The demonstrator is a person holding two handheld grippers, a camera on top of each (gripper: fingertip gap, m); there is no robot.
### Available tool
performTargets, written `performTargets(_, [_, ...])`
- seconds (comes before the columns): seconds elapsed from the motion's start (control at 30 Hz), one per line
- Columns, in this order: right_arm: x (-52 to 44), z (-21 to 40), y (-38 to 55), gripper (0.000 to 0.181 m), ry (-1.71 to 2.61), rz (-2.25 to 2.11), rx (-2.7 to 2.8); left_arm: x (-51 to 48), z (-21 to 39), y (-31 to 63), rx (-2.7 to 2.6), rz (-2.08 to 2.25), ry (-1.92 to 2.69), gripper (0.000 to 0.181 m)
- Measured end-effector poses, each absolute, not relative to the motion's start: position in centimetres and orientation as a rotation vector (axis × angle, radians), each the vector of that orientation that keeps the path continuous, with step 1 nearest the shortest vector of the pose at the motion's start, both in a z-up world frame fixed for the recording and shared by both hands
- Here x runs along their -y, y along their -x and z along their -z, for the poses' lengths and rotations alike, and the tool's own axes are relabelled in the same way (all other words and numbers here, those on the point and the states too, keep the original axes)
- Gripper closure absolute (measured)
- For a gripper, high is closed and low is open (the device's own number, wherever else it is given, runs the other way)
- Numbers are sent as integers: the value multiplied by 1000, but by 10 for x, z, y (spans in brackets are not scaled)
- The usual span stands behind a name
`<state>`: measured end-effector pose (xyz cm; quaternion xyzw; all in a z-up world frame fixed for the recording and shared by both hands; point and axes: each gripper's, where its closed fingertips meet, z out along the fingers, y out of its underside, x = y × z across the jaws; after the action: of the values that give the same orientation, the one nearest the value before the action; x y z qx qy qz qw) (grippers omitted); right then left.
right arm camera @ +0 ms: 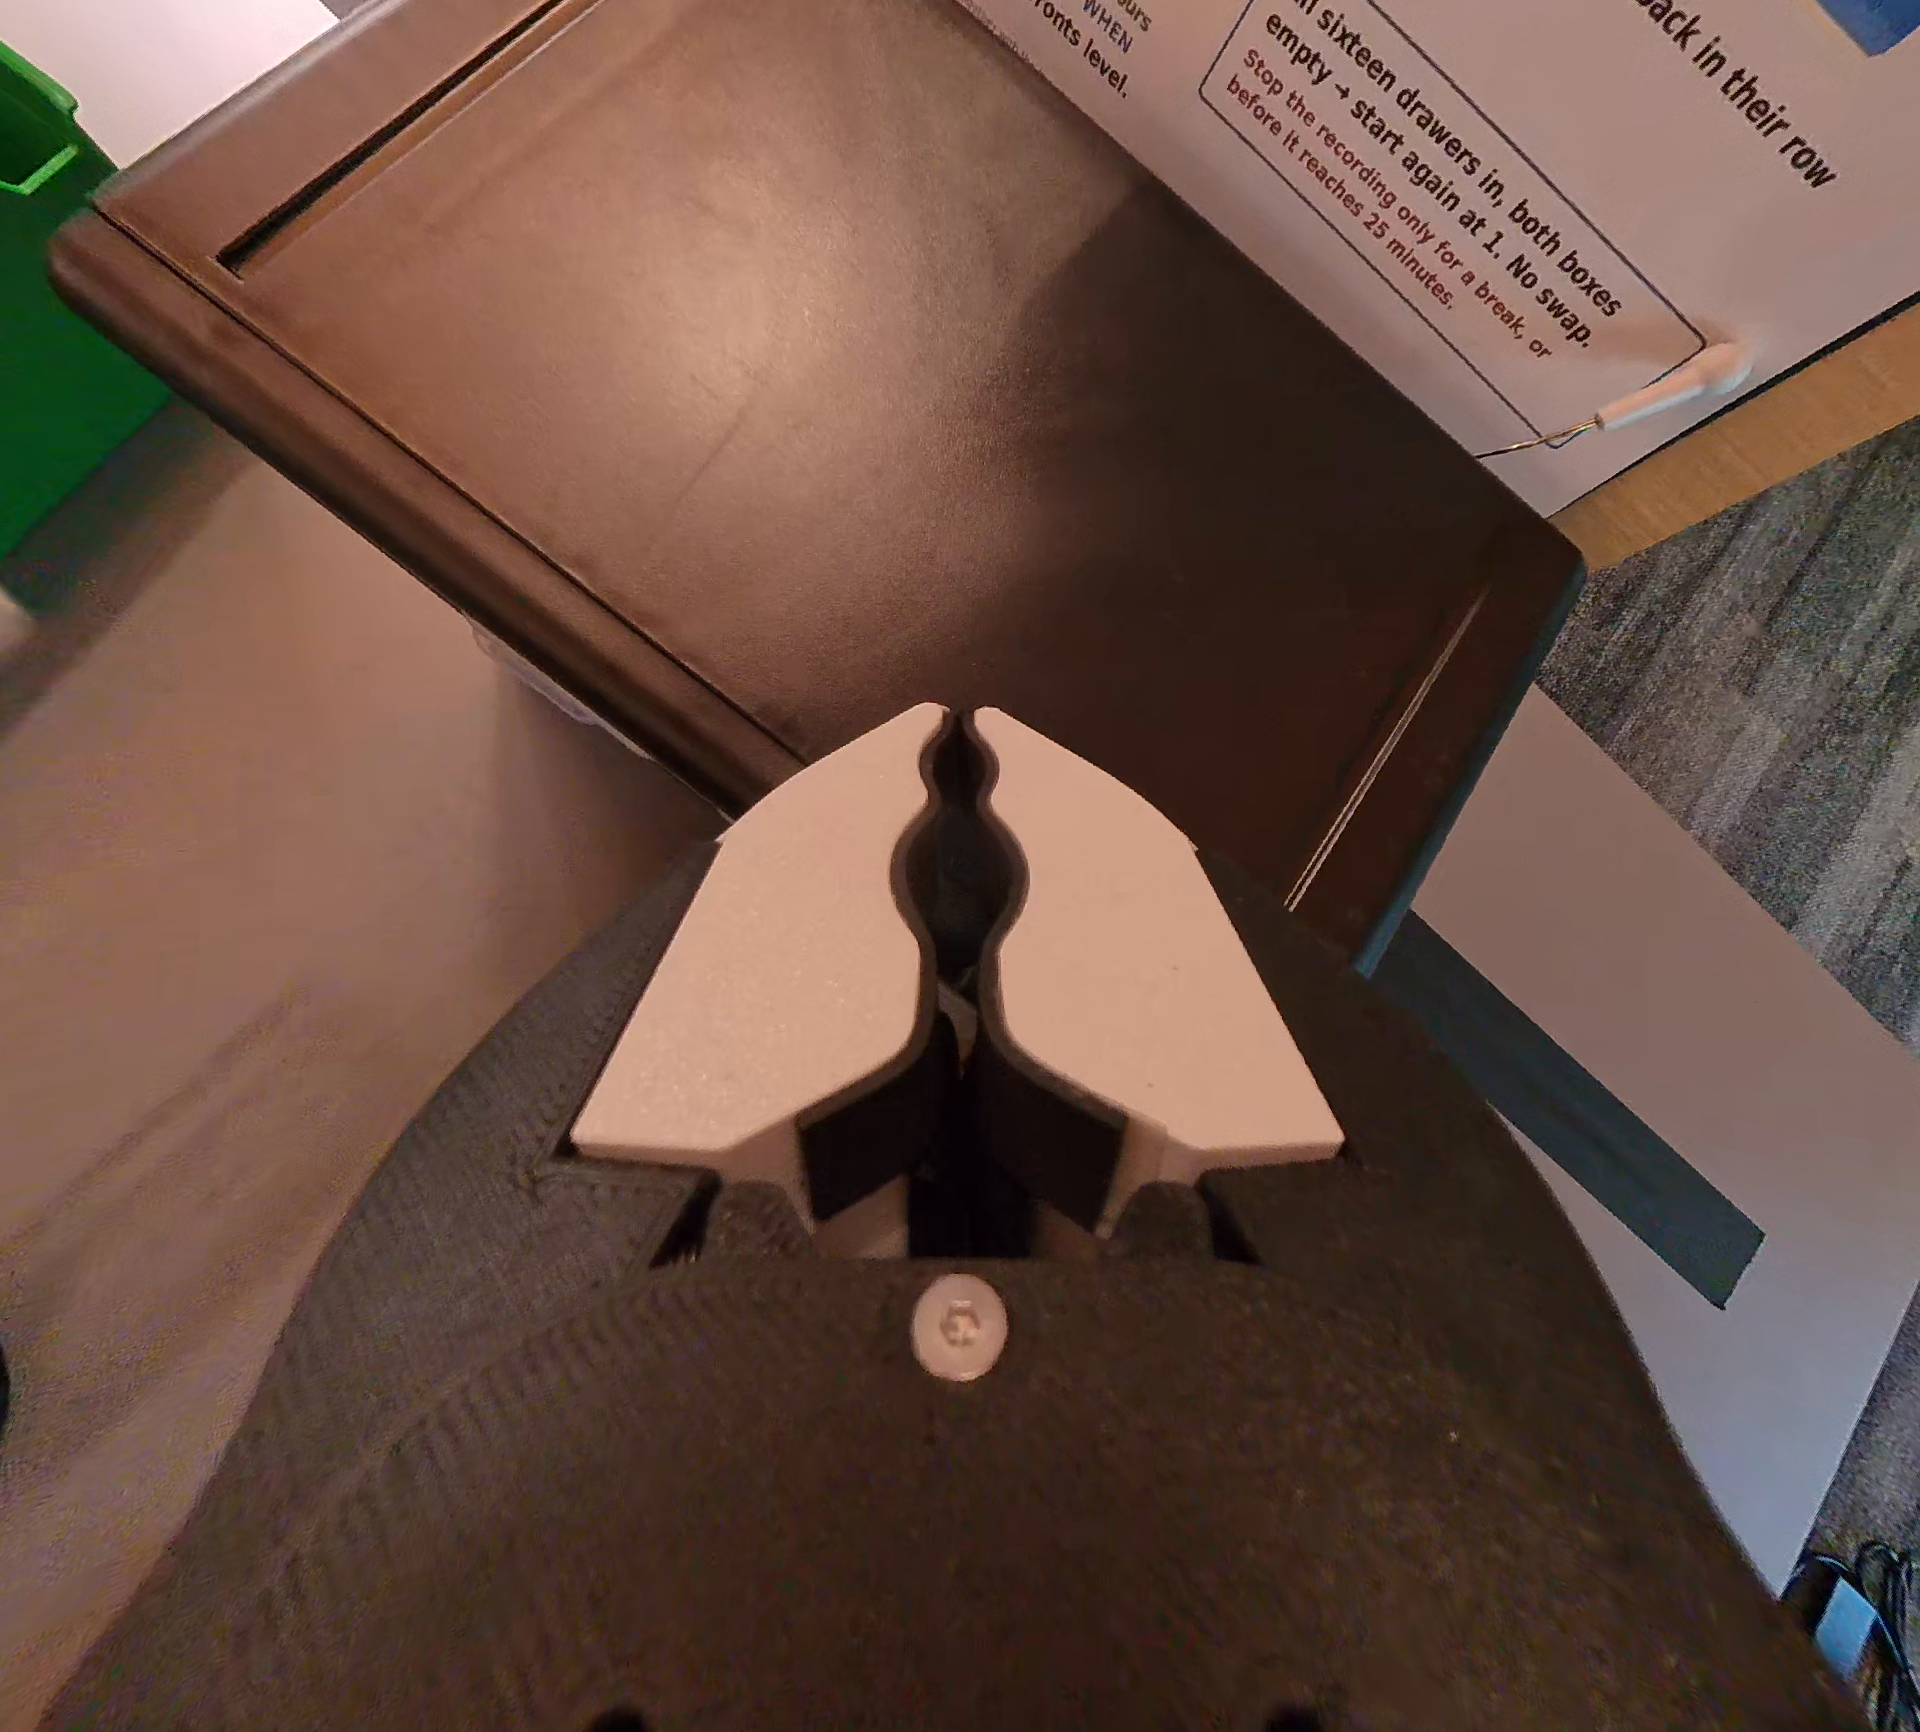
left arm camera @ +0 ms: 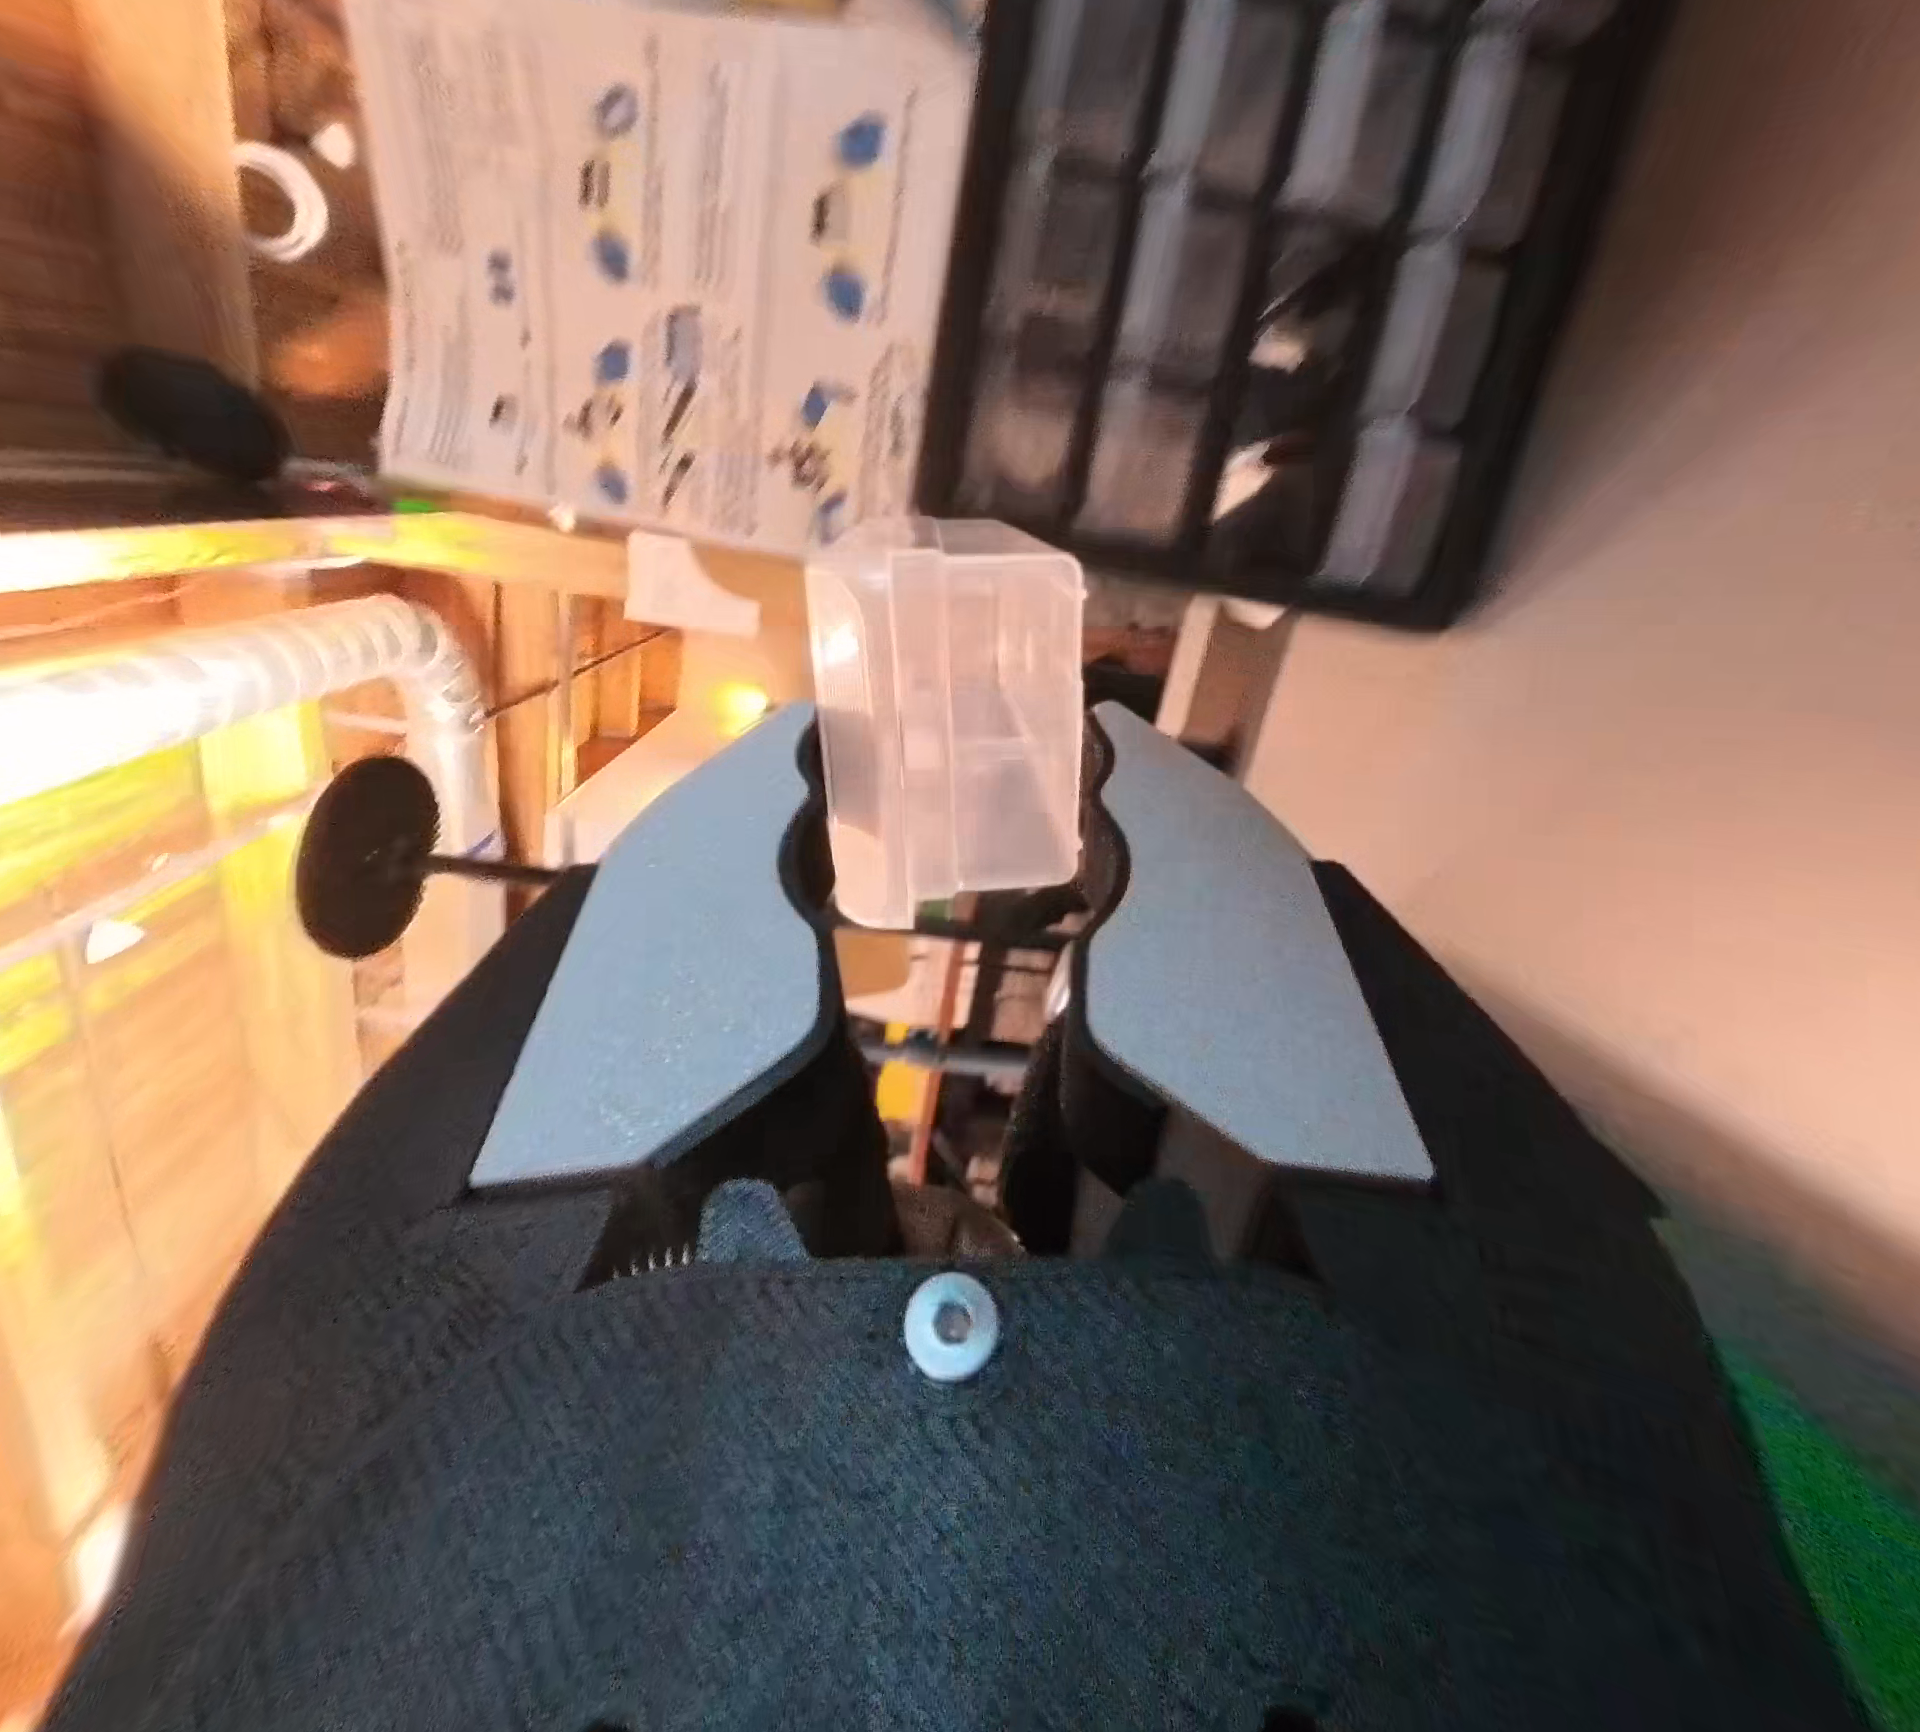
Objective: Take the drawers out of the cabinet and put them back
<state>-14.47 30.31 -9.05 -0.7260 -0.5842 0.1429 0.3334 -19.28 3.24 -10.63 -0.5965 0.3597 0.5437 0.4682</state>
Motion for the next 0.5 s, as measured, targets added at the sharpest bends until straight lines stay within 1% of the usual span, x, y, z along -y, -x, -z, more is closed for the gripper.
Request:
performTargets(0.1, [-303,91,145,181,1899,-362,1526,2,87,252,-869,-1485,1440,136])
performTargets(0.17, [-303,90,145,180,1900,-357,1523,19,89,293,-928,-1604,1459,136])
performTargets(0.33, [-303,90,145,180,1906,-353,1515,45,140,367,-1074,-1616,1696,136])
performTargets(0.5, [-304,90,146,180,1905,-337,1514,52,189,401,-1158,-1563,1862,136])
